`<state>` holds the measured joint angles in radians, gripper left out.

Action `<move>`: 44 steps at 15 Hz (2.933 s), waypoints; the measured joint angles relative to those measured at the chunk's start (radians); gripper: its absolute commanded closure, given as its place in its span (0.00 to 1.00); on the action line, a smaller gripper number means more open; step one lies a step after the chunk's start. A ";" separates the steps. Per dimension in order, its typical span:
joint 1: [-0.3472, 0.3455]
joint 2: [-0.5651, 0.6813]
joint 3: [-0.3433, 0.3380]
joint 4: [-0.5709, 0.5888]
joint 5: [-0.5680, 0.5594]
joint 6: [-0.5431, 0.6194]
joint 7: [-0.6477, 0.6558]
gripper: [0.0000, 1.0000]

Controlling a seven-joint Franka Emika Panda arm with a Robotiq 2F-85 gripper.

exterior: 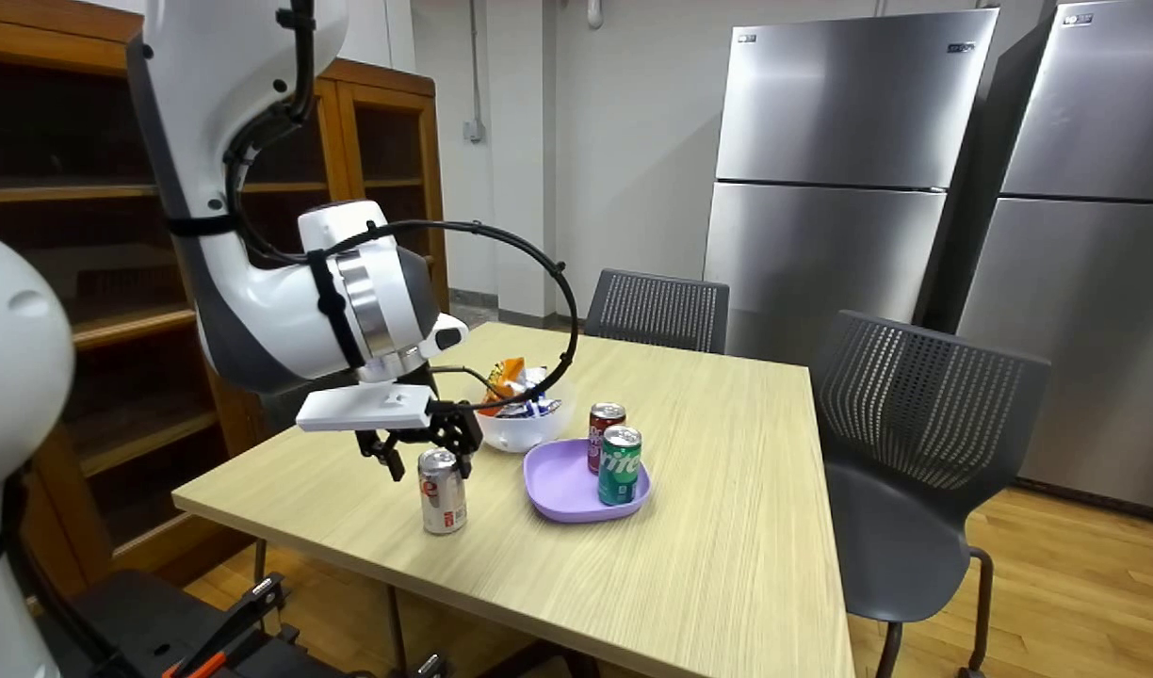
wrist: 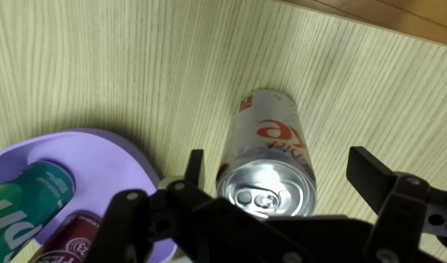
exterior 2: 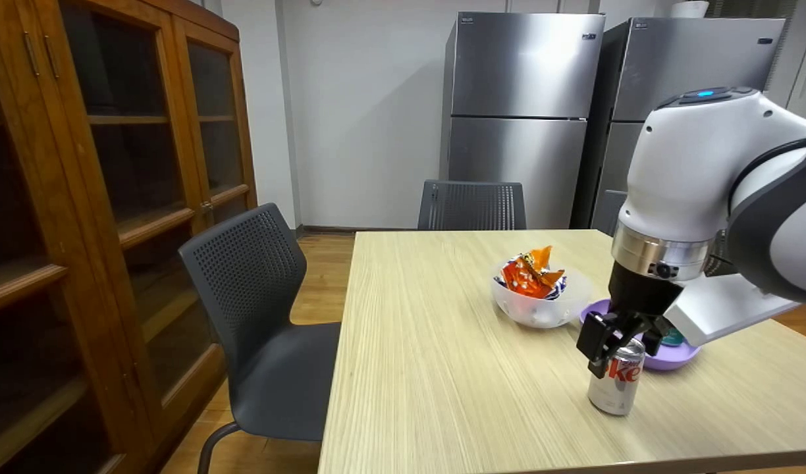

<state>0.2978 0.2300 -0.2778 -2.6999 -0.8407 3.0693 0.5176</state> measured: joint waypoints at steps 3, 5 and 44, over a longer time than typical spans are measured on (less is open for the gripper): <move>-0.012 0.022 0.007 0.001 0.022 0.007 -0.005 0.00; -0.018 0.030 0.012 0.004 0.037 0.010 -0.015 0.00; -0.327 -0.087 0.102 -0.056 0.113 0.179 -0.152 0.61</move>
<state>-0.0294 0.1432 -0.1755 -2.7562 -0.7281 3.2485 0.3658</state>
